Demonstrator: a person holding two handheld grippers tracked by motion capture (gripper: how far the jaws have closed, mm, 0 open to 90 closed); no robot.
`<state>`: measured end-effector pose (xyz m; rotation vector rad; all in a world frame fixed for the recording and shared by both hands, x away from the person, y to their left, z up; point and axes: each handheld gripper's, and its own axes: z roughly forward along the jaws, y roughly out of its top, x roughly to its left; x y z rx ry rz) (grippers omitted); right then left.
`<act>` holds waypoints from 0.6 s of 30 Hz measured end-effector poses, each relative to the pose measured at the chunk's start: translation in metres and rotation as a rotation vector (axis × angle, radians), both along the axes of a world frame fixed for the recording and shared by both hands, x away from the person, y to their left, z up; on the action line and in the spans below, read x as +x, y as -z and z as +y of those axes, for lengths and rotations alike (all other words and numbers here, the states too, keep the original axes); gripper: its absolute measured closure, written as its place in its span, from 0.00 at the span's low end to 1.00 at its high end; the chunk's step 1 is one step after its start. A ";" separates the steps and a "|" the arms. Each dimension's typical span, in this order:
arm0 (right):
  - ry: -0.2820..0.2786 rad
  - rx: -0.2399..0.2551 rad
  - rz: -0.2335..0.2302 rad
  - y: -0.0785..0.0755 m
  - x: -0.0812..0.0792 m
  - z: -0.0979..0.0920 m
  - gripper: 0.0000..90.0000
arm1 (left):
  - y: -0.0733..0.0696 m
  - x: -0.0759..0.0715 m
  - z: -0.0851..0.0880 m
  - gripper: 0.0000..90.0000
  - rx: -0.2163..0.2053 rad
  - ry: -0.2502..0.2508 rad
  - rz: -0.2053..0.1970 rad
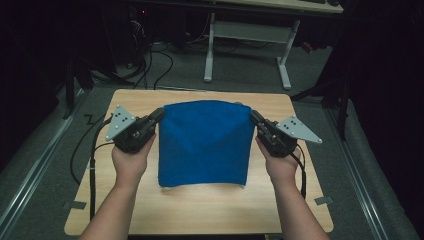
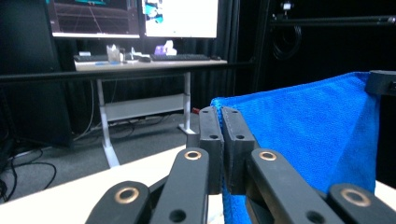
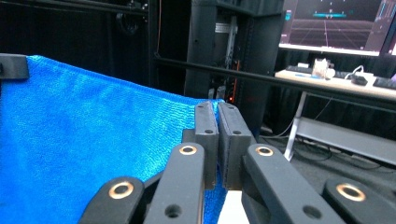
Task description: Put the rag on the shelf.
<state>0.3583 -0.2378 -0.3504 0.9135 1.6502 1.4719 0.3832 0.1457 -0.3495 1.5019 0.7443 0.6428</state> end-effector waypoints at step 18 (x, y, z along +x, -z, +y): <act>0.011 -0.027 -0.034 -0.038 0.022 0.009 0.98 | -0.027 0.030 0.001 0.98 0.055 -0.026 -0.009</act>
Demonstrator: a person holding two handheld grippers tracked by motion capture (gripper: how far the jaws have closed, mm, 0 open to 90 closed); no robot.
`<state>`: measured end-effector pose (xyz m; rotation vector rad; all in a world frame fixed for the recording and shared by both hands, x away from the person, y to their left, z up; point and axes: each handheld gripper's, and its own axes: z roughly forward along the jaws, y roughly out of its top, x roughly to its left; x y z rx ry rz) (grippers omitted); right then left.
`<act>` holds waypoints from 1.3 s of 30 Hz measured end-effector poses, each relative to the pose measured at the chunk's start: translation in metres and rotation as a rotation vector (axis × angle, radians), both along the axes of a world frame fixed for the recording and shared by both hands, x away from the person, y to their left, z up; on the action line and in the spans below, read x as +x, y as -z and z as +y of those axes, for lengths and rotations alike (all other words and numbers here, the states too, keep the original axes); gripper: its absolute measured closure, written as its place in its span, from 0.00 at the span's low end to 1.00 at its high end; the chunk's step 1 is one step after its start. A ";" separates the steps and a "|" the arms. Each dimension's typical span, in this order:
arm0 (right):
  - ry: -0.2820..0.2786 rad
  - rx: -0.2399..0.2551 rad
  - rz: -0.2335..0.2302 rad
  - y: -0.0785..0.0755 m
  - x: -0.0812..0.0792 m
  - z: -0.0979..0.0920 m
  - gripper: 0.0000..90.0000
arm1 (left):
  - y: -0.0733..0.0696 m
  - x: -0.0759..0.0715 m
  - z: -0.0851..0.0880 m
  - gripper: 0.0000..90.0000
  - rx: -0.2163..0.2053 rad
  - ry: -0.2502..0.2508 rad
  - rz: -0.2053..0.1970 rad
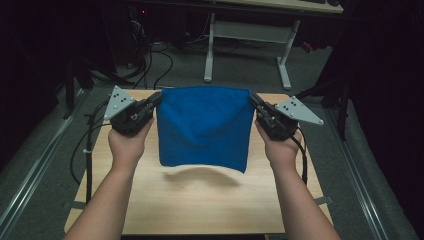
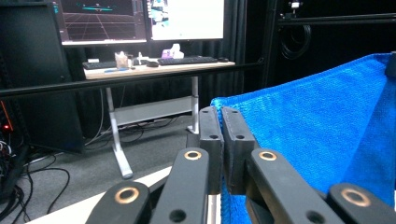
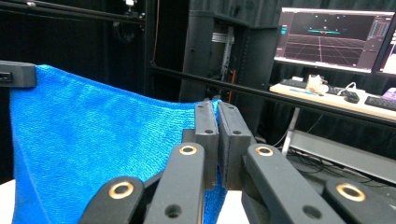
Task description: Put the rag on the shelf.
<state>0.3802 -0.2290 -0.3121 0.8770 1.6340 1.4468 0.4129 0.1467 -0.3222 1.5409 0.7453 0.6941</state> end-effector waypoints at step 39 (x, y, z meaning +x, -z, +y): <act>0.092 -0.048 0.241 0.053 0.141 -0.014 0.99 | 0.069 0.128 -0.022 0.98 0.192 -0.135 0.237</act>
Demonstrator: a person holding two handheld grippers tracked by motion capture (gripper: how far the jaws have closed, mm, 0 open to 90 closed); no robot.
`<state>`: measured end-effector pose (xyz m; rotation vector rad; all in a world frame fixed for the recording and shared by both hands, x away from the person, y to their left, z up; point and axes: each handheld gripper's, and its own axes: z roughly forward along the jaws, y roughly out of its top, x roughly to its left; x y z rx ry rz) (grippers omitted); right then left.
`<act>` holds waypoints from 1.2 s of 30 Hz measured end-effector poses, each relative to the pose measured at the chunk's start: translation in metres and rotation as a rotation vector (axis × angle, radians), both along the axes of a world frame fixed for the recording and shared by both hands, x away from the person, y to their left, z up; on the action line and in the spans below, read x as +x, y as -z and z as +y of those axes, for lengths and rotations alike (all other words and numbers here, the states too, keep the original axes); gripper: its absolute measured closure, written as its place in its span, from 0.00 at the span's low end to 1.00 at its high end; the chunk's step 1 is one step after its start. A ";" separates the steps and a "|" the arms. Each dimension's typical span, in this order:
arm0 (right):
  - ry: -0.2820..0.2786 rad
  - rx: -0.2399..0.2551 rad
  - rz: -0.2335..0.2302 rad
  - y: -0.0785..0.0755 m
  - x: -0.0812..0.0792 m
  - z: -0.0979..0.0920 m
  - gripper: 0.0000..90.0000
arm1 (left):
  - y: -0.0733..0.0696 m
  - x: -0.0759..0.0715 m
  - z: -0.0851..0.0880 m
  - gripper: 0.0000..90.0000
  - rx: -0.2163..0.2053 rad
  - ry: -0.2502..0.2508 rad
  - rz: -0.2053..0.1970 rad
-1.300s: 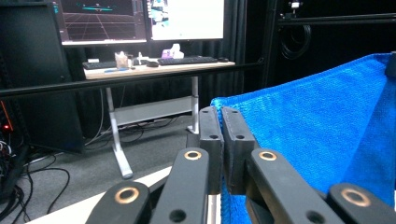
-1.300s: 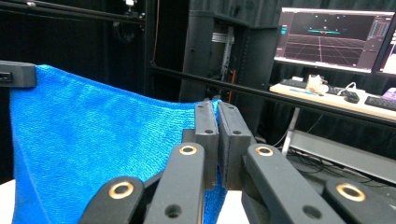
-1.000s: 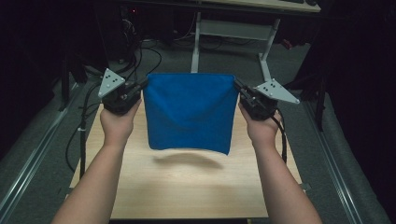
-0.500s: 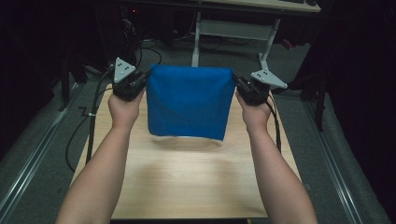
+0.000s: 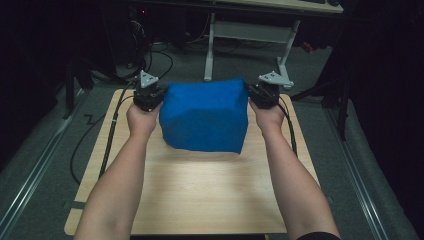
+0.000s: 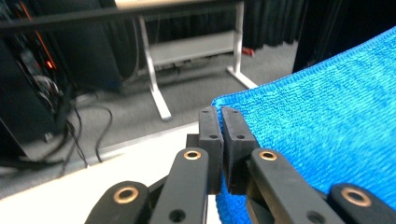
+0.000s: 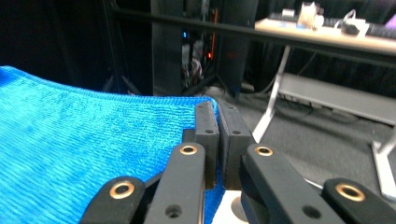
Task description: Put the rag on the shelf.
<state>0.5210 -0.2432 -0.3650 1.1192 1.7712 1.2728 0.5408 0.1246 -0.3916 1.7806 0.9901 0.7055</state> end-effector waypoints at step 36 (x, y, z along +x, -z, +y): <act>-0.044 -0.008 0.228 0.103 -0.019 0.007 0.98 | 0.082 -0.010 -0.010 0.97 -0.103 0.117 0.190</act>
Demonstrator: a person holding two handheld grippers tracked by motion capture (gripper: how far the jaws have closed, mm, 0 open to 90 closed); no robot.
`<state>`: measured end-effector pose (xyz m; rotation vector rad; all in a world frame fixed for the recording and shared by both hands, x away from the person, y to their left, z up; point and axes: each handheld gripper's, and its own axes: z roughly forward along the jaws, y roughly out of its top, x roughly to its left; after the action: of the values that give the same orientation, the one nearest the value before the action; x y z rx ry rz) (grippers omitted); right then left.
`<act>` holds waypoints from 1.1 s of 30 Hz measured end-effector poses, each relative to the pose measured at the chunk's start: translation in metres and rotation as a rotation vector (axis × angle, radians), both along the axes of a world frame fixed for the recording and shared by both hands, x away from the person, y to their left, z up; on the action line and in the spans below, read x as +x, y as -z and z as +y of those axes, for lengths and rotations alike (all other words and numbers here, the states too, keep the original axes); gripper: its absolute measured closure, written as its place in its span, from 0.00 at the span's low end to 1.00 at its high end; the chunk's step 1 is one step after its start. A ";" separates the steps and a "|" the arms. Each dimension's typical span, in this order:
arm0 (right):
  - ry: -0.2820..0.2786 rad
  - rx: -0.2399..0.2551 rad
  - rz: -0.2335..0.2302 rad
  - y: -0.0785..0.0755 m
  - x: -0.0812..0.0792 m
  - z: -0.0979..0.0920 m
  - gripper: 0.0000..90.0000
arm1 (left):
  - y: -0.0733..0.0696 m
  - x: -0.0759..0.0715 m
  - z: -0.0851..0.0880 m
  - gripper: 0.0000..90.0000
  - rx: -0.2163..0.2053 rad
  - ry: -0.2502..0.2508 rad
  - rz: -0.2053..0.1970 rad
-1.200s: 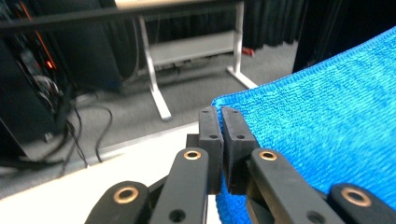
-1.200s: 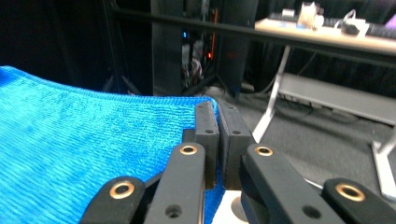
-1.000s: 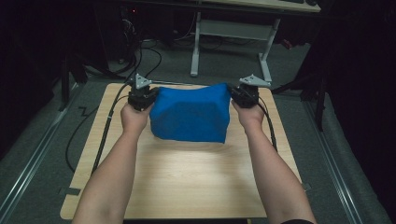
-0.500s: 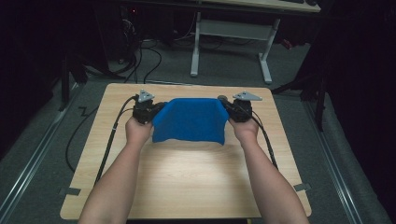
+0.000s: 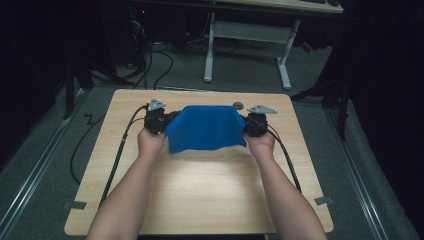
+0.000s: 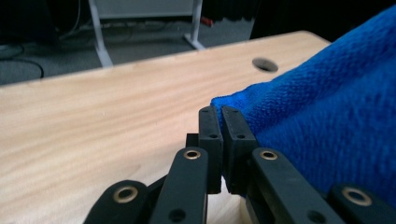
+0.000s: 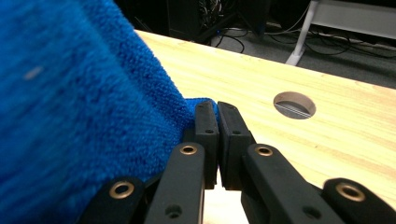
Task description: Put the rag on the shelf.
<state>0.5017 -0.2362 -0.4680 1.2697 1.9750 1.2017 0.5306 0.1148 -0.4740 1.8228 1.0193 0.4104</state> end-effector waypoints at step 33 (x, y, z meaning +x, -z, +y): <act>0.013 0.018 0.064 0.026 -0.011 -0.002 0.88 | 0.027 -0.001 -0.011 0.81 0.018 0.028 0.128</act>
<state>0.4909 -0.2383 -0.4940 1.3441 2.0020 1.1894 0.5294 0.1040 -0.5013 1.8970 1.0790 0.2893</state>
